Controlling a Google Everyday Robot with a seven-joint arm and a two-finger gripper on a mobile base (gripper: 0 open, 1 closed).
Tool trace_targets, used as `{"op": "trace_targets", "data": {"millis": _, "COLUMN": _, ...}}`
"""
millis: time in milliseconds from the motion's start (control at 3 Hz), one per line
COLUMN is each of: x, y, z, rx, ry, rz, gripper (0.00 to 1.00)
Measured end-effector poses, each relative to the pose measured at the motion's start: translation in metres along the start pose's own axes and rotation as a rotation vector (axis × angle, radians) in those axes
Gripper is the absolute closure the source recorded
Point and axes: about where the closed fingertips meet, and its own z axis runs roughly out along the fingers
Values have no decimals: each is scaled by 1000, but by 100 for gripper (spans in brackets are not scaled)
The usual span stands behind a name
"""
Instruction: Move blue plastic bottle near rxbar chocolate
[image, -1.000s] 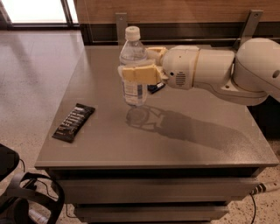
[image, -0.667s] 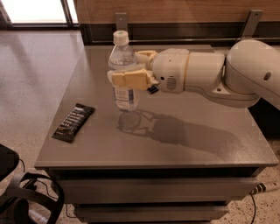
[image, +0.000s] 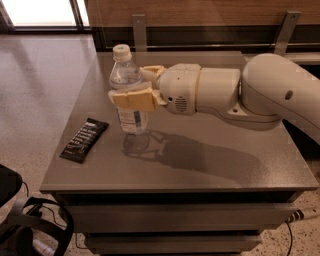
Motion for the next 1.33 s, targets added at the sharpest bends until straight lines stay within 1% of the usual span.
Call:
{"op": "trace_targets", "data": {"millis": 333, "x": 11, "y": 16, "z": 7, "rx": 8, "ry": -26, "rz": -1, "gripper": 100}}
{"op": "trace_targets", "data": {"millis": 667, "x": 13, "y": 22, "z": 11, "rx": -3, "ry": -34, "rz": -4, "gripper": 100}}
{"op": "trace_targets", "data": {"millis": 1000, "x": 13, "y": 22, "z": 11, "rx": -4, "ry": -34, "rz": -4, "gripper": 100}}
{"op": "trace_targets", "data": {"millis": 1333, "x": 20, "y": 24, "z": 21, "rx": -31, "ry": -24, "rz": 9, "gripper": 100}}
